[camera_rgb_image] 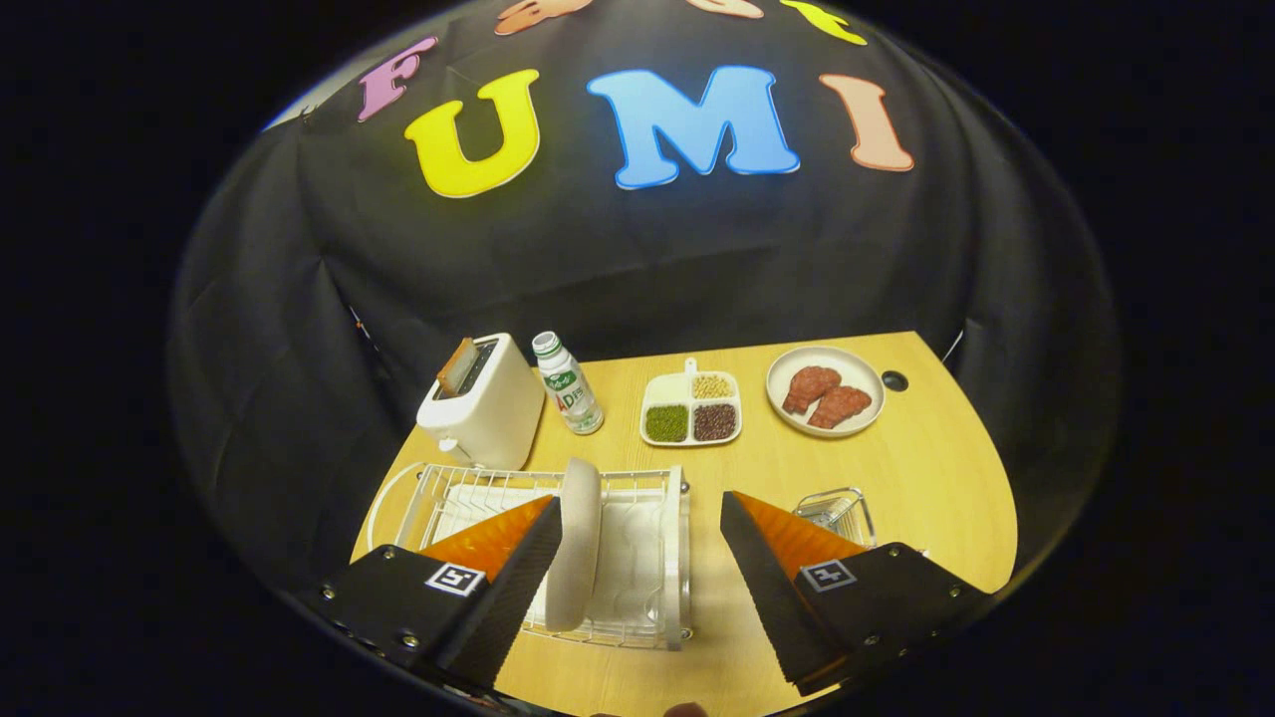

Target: Take the plate from the dish rack, then take the spoon from the basket and place it into the plate.

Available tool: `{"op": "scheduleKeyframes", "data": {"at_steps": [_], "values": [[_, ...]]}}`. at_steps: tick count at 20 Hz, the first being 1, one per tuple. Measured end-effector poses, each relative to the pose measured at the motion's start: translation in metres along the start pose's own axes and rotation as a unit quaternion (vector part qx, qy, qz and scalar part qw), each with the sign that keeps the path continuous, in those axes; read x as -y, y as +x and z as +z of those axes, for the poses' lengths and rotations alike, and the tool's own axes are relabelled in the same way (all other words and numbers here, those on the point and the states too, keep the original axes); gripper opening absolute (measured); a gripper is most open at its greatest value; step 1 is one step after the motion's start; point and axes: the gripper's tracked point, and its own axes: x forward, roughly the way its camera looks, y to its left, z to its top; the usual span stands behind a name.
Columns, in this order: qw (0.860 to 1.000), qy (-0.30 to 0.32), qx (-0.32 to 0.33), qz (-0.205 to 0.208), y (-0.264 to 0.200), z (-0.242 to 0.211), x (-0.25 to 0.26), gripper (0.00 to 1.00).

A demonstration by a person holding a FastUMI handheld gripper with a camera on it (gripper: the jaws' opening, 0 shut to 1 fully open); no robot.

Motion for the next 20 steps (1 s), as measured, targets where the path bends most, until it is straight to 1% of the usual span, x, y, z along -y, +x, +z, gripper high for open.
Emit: {"op": "scheduleKeyframes", "data": {"at_steps": [4,6,10,13,15,18,20], "values": [[0.998,0.03,-0.061,0.015,0.024,-0.013,-0.022,0.99],[0.996,0.028,-0.085,0.015,0.034,-0.02,-0.029,0.99],[0.991,0.02,-0.135,0.001,0.056,-0.035,-0.033,0.99],[0.986,0.025,-0.162,-0.021,0.074,-0.041,-0.028,0.99],[0.982,0.028,-0.183,-0.042,0.083,-0.049,-0.023,0.99],[0.974,0.029,-0.22,-0.053,0.095,-0.068,-0.025,0.99],[0.967,0.015,-0.247,-0.068,0.103,-0.084,-0.023,0.86]]}}
